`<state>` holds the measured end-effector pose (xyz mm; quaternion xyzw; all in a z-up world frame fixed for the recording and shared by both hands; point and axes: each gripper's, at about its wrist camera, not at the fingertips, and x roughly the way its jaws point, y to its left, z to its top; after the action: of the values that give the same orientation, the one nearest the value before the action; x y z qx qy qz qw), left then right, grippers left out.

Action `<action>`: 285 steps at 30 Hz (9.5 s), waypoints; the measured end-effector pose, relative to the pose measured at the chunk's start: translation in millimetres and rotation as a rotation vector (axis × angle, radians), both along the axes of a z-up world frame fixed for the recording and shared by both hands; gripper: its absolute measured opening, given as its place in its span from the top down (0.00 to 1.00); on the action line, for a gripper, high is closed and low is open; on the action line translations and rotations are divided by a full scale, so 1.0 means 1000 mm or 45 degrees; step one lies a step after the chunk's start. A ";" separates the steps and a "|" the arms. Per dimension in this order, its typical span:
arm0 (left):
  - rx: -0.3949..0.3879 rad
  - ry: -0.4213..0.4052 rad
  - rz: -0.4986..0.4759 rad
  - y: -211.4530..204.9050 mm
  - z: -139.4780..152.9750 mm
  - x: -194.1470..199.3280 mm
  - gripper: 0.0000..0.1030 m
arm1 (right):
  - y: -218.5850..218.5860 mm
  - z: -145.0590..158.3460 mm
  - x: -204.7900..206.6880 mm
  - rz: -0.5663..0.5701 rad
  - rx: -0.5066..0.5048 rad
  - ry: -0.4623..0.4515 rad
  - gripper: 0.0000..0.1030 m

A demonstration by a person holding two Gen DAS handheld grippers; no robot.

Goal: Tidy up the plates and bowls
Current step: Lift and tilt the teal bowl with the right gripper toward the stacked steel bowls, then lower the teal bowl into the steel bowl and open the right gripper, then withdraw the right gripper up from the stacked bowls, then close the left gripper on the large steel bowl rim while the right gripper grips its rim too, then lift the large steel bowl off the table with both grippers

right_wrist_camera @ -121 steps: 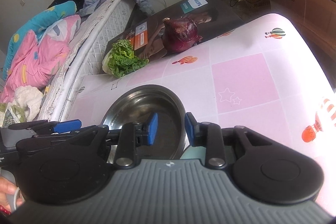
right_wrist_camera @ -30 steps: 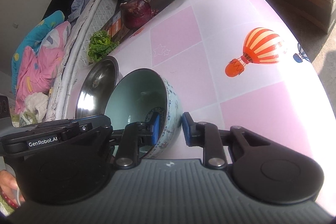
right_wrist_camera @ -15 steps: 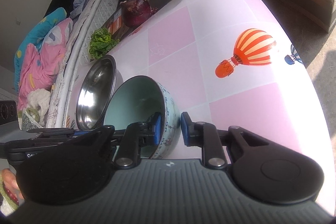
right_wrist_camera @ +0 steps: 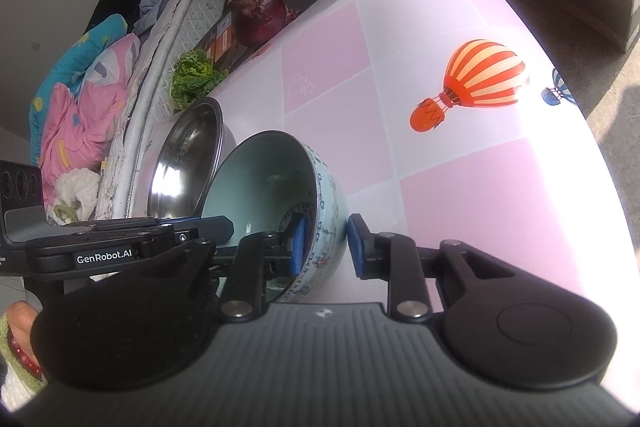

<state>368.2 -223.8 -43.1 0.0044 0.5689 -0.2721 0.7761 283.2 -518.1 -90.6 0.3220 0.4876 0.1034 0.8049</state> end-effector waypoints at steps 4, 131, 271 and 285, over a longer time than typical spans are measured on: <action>-0.017 0.022 -0.023 0.001 -0.001 -0.001 0.86 | -0.008 -0.002 -0.002 -0.028 0.034 -0.021 0.79; -0.109 -0.278 0.366 0.194 0.080 -0.001 0.38 | 0.117 0.067 0.077 0.056 0.056 -0.178 0.42; -0.111 -0.229 0.512 0.341 -0.023 -0.320 0.75 | 0.285 0.016 -0.282 0.232 -0.104 -0.189 0.64; -0.007 -0.310 0.464 0.323 -0.020 -0.322 0.74 | 0.274 0.019 -0.282 0.226 -0.175 -0.234 0.67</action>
<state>46.3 99.0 -62.6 -0.0678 0.4619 -0.1262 0.8753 1.6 -243.9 -71.4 0.2110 0.4445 0.1695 0.8539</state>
